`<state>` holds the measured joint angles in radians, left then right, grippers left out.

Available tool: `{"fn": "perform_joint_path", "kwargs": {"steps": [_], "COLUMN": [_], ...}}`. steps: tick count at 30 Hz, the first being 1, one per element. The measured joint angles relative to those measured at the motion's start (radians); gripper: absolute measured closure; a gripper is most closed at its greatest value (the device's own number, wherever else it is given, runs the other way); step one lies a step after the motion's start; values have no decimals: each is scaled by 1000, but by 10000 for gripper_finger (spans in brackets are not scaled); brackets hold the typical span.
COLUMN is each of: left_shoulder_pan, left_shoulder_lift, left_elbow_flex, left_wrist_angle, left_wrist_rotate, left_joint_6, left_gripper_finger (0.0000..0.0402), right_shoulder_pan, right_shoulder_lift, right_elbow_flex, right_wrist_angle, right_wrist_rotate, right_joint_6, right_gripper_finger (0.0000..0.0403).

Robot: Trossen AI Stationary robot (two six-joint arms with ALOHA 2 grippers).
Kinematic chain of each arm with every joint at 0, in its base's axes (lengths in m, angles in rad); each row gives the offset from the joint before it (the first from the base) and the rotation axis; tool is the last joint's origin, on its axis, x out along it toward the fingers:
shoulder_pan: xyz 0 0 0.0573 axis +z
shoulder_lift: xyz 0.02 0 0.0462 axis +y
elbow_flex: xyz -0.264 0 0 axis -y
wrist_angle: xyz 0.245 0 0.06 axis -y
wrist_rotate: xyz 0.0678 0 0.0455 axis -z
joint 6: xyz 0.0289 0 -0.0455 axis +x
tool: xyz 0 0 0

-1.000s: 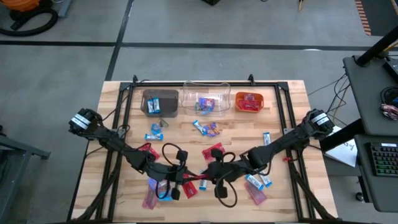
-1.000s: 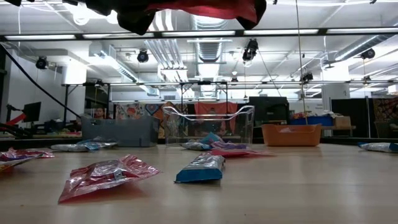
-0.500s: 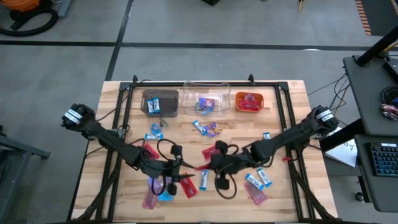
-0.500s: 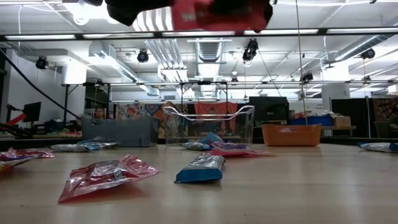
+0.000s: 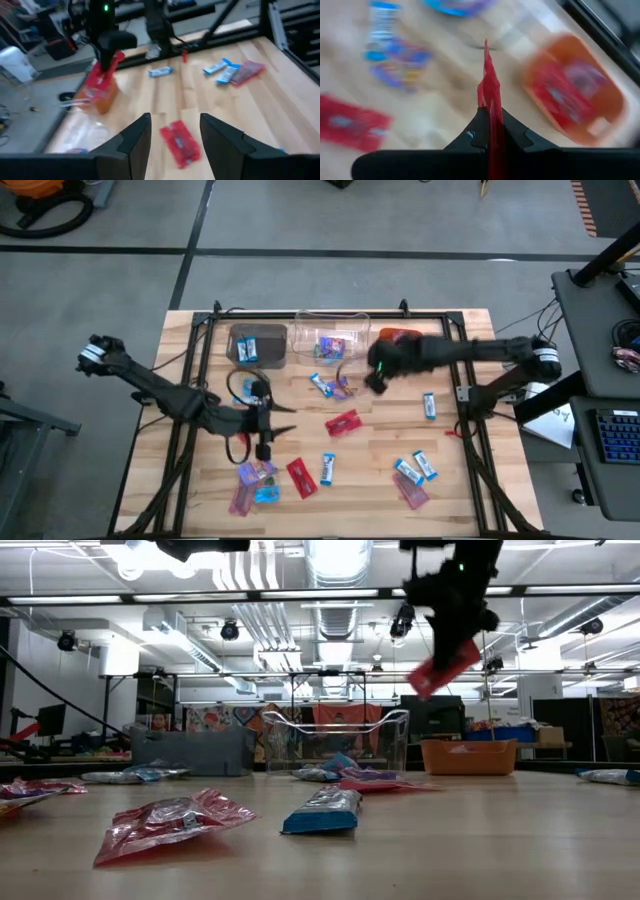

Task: Sort candy
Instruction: Put the red candy into the orange bin

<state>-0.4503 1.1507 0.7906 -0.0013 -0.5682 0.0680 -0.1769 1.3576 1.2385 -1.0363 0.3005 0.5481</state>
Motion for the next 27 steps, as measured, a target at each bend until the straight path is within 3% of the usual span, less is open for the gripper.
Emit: {"fn": "perform_joint_path", "kwargs": {"steps": [6,11,17,27], "left_shoulder_pan": [85,144,170,172], "left_shoulder_lift": [-94,-144,-180,-201], "left_elbow_flex": [0,0,0,-1], "left_wrist_angle": [-8,-26,-60,-90], "left_wrist_rotate": [0,0,0,-2], "left_joint_6": [82,102,103,103], "left_gripper_finger": [248,248,248,248], "right_shoulder_pan": [-346,-525,-589,-590], "right_shoulder_lift": [-24,32,121,219], "right_elbow_flex": [-5,-12,-13,-12], "right_wrist_angle": [-35,-36,-2,68], "right_wrist_rotate": [-251,-348,-458,-458], "right_joint_6": [-92,-171,-254,-325], "right_gripper_finger": [390,390,390,390]}}
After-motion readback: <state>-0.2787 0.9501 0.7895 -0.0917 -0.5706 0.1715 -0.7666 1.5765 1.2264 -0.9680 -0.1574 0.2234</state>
